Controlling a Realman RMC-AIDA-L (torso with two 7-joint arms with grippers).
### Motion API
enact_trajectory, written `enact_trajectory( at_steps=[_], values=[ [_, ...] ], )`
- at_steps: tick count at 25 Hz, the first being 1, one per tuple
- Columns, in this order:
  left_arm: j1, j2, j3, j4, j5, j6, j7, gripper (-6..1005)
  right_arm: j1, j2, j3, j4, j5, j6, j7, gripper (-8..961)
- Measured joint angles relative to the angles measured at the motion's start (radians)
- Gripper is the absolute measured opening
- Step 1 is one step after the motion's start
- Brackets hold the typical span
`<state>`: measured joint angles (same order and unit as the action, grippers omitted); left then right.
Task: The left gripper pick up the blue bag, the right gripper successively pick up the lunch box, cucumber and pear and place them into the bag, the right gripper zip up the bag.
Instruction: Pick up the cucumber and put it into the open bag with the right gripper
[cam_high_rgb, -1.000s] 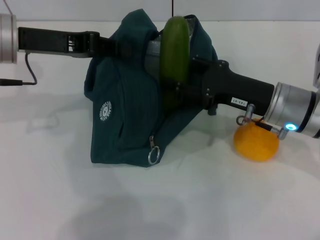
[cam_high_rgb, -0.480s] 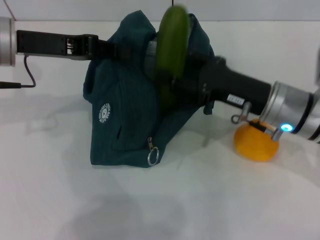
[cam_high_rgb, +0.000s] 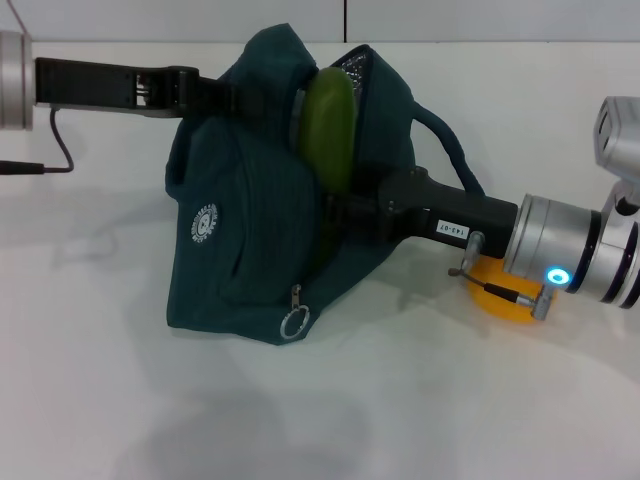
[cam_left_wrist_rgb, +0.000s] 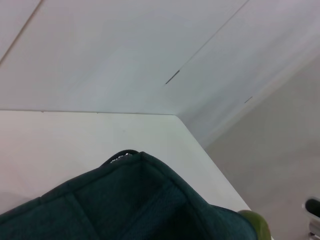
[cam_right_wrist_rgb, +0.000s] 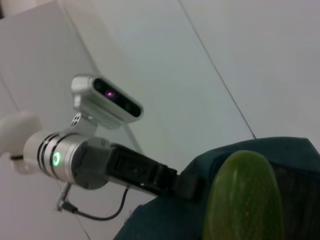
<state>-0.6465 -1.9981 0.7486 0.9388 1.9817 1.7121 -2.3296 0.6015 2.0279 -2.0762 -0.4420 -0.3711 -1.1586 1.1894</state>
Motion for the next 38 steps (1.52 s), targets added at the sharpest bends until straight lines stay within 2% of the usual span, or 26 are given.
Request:
enact_trajectory(
  at_steps=[11,29,35,38],
  values=[
    [0.002,-0.001,0.0,0.0,0.0,0.0,0.002,51,0.046,-0.01,-0.002,0.003,-0.082,-0.028,0.177,672],
    [0.002,0.005,-0.008,0.0,0.001,-0.001,0.003,52,0.05,-0.016,0.042,0.024,-0.108,-0.032,0.176,677],
    [0.004,0.006,-0.008,0.0,0.001,-0.003,0.006,52,0.046,-0.017,0.091,0.027,-0.13,-0.038,0.174,678],
    [0.005,0.009,-0.008,-0.005,0.003,-0.004,0.011,52,0.028,-0.017,0.149,0.027,-0.133,-0.091,0.157,733]
  ],
)
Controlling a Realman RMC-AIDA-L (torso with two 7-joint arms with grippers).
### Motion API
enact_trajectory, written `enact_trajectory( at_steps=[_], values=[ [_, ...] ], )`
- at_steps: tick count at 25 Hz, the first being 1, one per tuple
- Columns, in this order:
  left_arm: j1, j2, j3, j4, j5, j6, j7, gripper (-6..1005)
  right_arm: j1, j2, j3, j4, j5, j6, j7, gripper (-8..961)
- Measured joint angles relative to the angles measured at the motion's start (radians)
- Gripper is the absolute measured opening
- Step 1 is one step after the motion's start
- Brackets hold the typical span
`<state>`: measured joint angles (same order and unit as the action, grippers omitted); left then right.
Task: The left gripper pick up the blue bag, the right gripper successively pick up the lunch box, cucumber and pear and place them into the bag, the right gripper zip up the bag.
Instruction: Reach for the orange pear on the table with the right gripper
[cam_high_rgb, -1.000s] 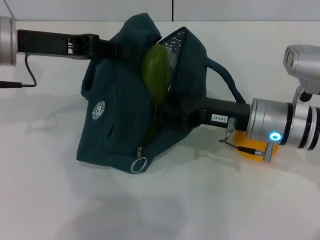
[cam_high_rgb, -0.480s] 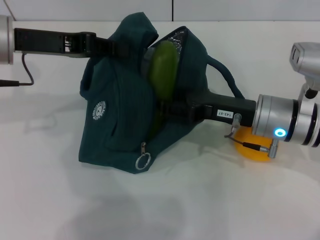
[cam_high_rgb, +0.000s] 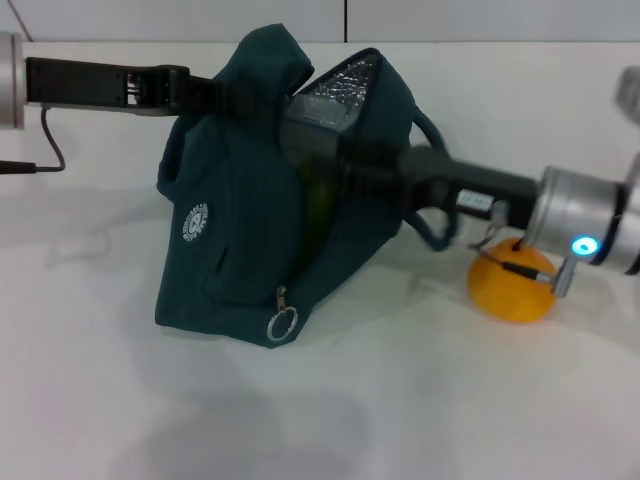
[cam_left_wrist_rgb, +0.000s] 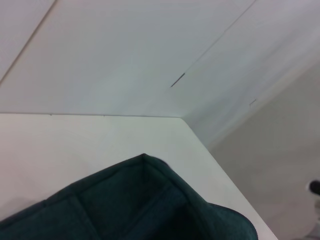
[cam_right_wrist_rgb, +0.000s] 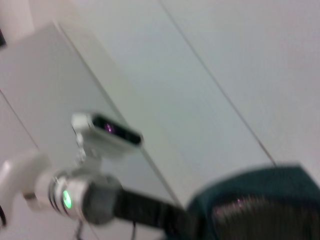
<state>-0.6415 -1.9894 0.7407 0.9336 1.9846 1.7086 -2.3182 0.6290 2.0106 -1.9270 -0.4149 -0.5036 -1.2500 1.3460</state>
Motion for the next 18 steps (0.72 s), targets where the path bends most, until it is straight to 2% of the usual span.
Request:
enact_trajectory(
  at_steps=[4,6,13,14,15,18],
  values=[
    [0.0,0.006,-0.001,-0.026,-0.001,-0.001,0.013,52,-0.053,-0.009,0.118,0.001,-0.001,-0.145,-0.062,771],
    [0.0,0.011,-0.002,-0.037,-0.001,-0.002,0.019,52,-0.085,-0.022,0.178,0.001,-0.001,-0.217,-0.08,774],
    [0.009,0.014,-0.004,-0.046,-0.004,-0.003,0.025,52,-0.185,-0.097,0.291,0.008,-0.032,-0.374,-0.126,773],
    [0.01,0.014,-0.004,-0.046,-0.004,-0.003,0.026,52,-0.211,-0.123,0.321,0.034,-0.08,-0.42,-0.201,773],
    [0.011,0.014,-0.004,-0.046,-0.004,-0.003,0.027,52,-0.211,-0.123,0.321,0.034,-0.08,-0.42,-0.201,772],
    [0.02,0.012,-0.005,-0.046,-0.006,-0.005,0.028,52,-0.239,-0.153,0.372,0.108,-0.168,-0.475,-0.327,771]
  ],
)
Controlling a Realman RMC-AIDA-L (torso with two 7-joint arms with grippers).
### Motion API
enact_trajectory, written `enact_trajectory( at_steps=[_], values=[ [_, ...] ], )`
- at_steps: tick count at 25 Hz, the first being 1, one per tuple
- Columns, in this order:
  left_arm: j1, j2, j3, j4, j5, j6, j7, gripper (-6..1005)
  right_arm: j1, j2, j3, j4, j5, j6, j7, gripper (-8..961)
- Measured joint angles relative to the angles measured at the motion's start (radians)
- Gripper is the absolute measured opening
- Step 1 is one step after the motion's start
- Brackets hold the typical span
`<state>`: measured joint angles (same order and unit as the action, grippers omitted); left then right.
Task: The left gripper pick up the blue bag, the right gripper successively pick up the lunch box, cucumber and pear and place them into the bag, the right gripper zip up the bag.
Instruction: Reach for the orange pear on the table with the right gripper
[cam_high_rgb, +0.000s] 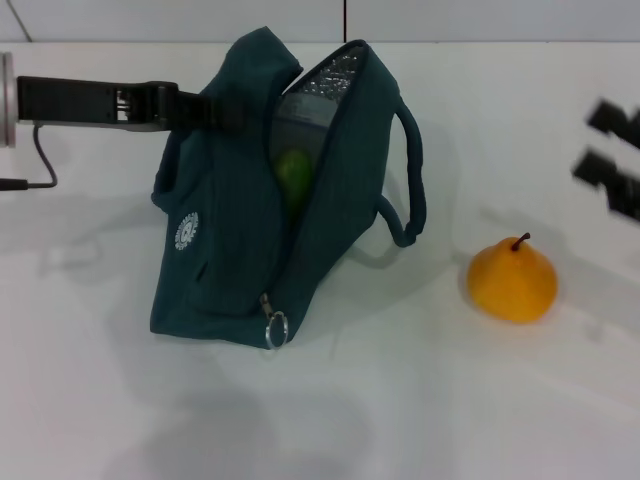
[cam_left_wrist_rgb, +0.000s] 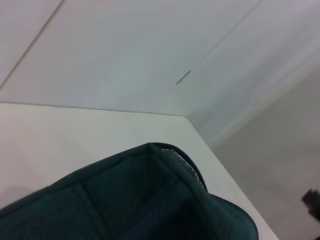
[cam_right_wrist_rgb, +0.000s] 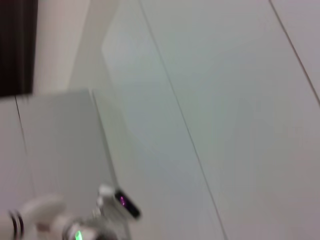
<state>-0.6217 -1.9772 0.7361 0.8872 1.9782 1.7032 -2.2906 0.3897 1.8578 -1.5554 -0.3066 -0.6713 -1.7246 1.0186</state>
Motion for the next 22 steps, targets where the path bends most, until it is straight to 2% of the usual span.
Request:
enact_trajectory(
  at_steps=[2,4,9,18,22],
  values=[
    [0.008,0.001,-0.007,0.0,-0.004,-0.002,0.0,52,-0.017,-0.005,0.015,0.042,-0.038,-0.006,-0.077,770],
    [0.012,0.001,-0.02,-0.001,-0.004,-0.004,0.001,52,-0.053,0.0,0.018,0.07,-0.052,0.025,-0.164,769],
    [-0.001,-0.002,-0.027,-0.014,-0.004,-0.01,0.003,52,-0.107,0.04,0.056,0.08,-0.057,0.111,-0.291,768],
    [-0.005,-0.005,-0.028,-0.023,-0.007,-0.011,0.015,52,-0.064,0.108,0.049,0.076,-0.106,0.234,-0.354,756],
    [-0.002,-0.003,-0.027,-0.024,-0.007,-0.011,0.015,52,-0.05,0.118,0.048,0.076,-0.129,0.257,-0.354,718]
  ],
)
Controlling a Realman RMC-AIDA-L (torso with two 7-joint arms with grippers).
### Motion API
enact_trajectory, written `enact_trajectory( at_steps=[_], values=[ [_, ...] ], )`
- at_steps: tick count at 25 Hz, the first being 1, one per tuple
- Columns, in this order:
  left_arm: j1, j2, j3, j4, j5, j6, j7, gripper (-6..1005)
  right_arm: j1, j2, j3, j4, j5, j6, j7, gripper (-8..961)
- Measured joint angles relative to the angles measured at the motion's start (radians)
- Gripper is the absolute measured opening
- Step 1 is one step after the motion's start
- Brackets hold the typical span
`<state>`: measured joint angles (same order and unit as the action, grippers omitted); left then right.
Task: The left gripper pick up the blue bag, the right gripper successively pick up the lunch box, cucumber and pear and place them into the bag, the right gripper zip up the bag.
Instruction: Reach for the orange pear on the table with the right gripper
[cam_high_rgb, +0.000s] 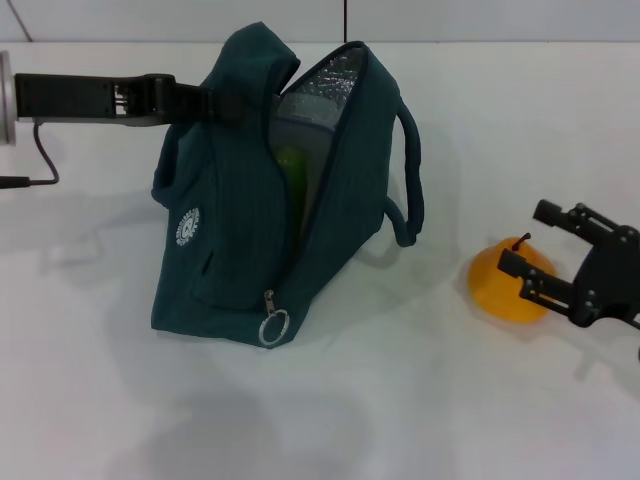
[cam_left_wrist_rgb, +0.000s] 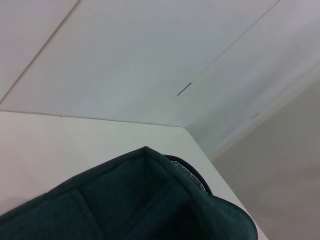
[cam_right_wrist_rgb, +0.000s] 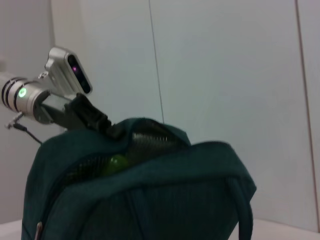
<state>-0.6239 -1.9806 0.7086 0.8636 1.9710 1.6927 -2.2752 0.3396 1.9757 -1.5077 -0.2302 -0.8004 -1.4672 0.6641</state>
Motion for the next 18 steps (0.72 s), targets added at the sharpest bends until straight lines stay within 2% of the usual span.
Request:
enact_trajectory(
  at_steps=[1,11,17,18],
  values=[
    [0.002,0.0,0.0,0.0,0.0,0.0,0.0,52,0.005,0.007,0.0,-0.003,-0.007,0.018,0.0,709],
    [0.006,0.0,0.0,0.0,0.0,0.001,0.0,52,0.011,0.021,0.0,-0.008,-0.009,0.041,0.0,616],
    [0.006,0.0,0.0,0.0,0.0,0.001,0.0,52,0.012,0.023,0.007,-0.008,-0.01,0.041,0.0,428],
    [0.006,0.0,0.0,0.0,0.0,0.001,0.0,52,0.012,0.023,0.007,-0.008,-0.01,0.041,0.0,426]
  ],
)
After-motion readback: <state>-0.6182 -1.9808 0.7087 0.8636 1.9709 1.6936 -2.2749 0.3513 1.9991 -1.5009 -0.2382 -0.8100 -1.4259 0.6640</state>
